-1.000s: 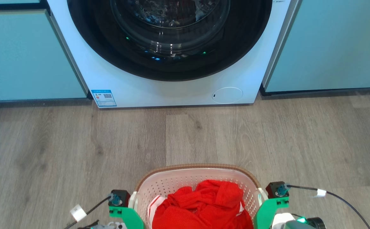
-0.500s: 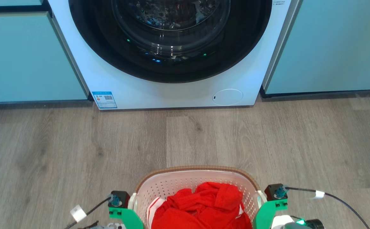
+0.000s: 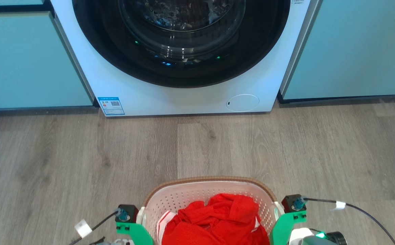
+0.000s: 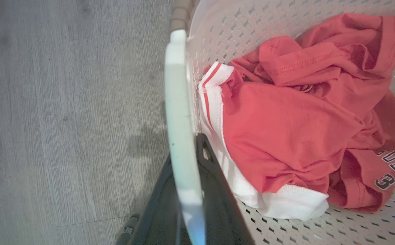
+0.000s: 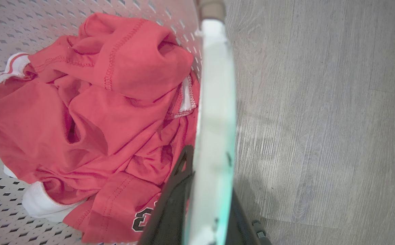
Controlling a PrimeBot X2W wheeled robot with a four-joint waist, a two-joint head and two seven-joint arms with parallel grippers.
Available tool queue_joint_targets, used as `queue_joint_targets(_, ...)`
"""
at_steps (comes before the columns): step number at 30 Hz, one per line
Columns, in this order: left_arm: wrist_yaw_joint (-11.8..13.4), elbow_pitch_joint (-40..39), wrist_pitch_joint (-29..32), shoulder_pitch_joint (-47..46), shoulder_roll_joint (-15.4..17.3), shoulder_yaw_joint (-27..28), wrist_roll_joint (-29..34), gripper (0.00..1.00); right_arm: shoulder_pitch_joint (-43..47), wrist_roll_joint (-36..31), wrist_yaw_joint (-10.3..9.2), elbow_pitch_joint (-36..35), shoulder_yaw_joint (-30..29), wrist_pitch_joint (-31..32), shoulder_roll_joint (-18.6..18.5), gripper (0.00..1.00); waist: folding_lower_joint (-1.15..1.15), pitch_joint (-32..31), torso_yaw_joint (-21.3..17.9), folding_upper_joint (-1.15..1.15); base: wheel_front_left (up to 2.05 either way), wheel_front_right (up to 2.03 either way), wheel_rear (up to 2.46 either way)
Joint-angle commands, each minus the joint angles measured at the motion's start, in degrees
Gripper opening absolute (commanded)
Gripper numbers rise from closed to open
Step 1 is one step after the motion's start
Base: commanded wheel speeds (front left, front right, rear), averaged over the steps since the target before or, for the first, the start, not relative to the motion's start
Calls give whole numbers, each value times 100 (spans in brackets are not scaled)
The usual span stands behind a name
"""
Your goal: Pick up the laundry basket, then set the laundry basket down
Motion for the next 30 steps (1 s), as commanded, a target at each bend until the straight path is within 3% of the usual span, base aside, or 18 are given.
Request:
queue_joint_targets(1,72,50,-54,-254,170,81,-49,0,-143,3,35,-44,101,-121,15,0,0,3,-1,0,0,0,0)
queue_joint_targets(22,77,81,-63,-313,170,-32,-151,0,-251,229,35,-34,345,-202,15,0,0,87,-16,0,0,0,0)
queue_joint_targets(30,103,86,-136,-543,170,-65,-158,0,-485,267,35,6,404,-301,15,0,0,406,0,0,0,0,0)
